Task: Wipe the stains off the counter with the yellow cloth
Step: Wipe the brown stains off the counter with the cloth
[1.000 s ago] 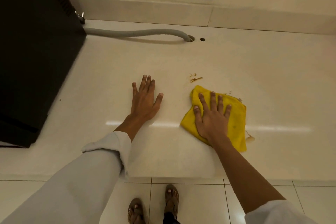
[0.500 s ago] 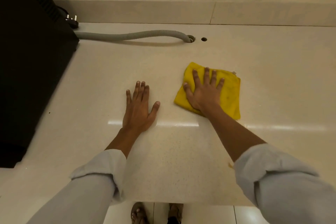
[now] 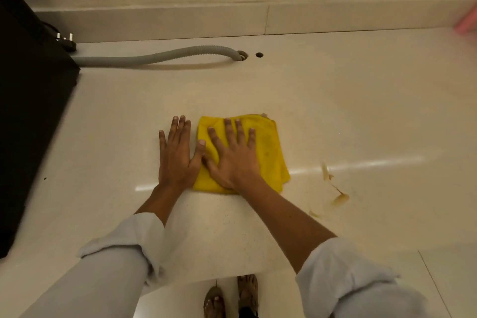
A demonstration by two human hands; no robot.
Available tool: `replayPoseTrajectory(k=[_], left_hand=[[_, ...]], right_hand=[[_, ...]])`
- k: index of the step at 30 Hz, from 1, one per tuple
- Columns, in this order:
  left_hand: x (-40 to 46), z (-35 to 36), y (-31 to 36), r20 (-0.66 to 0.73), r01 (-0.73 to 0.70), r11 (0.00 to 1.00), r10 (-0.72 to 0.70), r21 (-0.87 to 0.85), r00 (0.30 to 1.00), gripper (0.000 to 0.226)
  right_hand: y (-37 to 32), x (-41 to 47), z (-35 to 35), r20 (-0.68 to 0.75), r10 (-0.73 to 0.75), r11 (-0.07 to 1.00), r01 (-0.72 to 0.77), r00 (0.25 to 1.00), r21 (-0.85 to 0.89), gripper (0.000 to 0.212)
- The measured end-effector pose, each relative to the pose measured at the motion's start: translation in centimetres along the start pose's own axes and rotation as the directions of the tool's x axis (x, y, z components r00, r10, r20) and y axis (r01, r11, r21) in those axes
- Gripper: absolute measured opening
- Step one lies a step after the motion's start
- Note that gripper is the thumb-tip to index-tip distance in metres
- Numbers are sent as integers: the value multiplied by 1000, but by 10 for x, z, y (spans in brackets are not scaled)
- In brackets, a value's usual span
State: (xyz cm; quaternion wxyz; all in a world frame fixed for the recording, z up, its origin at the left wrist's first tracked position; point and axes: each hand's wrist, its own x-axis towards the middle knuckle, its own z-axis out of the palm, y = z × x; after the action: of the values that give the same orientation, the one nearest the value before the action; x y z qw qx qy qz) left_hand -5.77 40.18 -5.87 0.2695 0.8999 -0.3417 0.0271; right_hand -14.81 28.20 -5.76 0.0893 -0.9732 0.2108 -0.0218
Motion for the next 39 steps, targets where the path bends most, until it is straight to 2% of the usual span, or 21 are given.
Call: replayPoseTrajectory(k=[4,9,15,20,23,27,31,35,39], left_hand=[[-3,-1,-1,2,-7,1000,7,19,1000,75],[-4,-1,8,18,-1,977,-3,211,1000,74],[-4,-4,12,71,-72,923,49,379,996,68],[-4,1,8,41,-21,947,9,319,999,68],[-4,5,5,85,-3,973,-17,232,996,70],[-2,6,3,150,6,979,-37,202,988,69],[-1,6,6,155,38,976,-72,213,985,70],[-1,6,9,119,68,972,-97,226,988,70],[-3,6,8,89,69,962,-95,264,991,67]], right_hand=[[4,-54,1,-25,-5,1000,6,1000,24,67],[31,-107,-3,-28,64,998,-64,998,17,64],[79,-135,-9,-46,160,987,-160,986,4,64],[134,-129,-18,-99,320,946,-323,942,-20,66],[162,-106,-24,-118,360,931,-365,925,-20,67],[188,-60,-29,-111,347,936,-352,931,-22,68],[189,-12,-32,-73,315,948,-318,946,-18,73],[156,27,-28,-32,253,967,-253,967,-9,76],[101,42,-21,-1,86,996,-86,996,5,77]])
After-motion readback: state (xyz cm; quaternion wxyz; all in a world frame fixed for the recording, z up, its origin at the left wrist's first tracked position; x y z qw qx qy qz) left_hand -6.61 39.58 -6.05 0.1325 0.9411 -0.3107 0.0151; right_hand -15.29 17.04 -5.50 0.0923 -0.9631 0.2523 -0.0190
